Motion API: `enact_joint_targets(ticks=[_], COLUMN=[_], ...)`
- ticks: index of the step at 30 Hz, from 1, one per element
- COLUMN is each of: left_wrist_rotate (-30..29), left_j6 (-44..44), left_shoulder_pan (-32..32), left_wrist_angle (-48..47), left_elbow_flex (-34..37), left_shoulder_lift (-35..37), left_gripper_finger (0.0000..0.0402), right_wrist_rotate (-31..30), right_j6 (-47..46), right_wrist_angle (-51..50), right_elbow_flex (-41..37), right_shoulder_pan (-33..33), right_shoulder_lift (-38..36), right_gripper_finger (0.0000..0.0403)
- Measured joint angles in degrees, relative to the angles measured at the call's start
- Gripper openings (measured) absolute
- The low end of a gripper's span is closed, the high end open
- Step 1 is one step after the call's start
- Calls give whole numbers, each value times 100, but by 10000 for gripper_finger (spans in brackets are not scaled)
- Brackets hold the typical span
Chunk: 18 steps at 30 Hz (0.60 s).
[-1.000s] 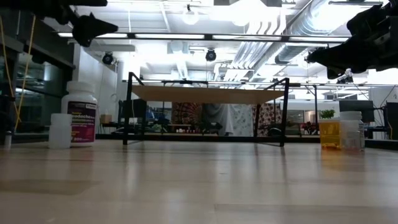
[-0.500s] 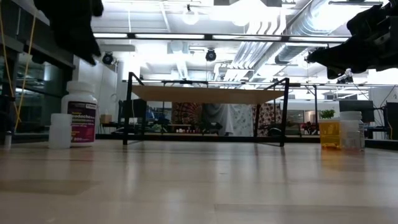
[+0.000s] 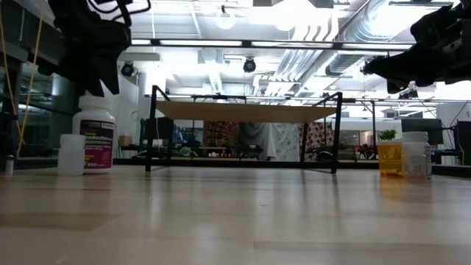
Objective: Pick and place medicine bottles onto shelf by color
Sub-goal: Put the white purple pill bottle on the shelf
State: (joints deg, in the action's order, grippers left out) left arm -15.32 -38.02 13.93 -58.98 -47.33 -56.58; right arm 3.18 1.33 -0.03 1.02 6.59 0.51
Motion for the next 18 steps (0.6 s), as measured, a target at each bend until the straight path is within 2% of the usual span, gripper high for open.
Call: enact_joint_targets(ticks=[5, 18], left_wrist_rotate=[326, 589], left_j6=[-81, -11], left_shoulder_pan=[70, 73], left_wrist_angle=[-164, -295], left_elbow_flex=[-2, -2], left_shoulder_lift=[-210, -608], left_gripper_finger=[335, 335], right_wrist_rotate=[0, 0], right_j6=[0, 0], right_wrist_angle=[0, 0], right_elbow_flex=[0, 0], right_shoulder_pan=[1, 2], right_shoulder_lift=[0, 0], right_gripper_finger=[0, 0])
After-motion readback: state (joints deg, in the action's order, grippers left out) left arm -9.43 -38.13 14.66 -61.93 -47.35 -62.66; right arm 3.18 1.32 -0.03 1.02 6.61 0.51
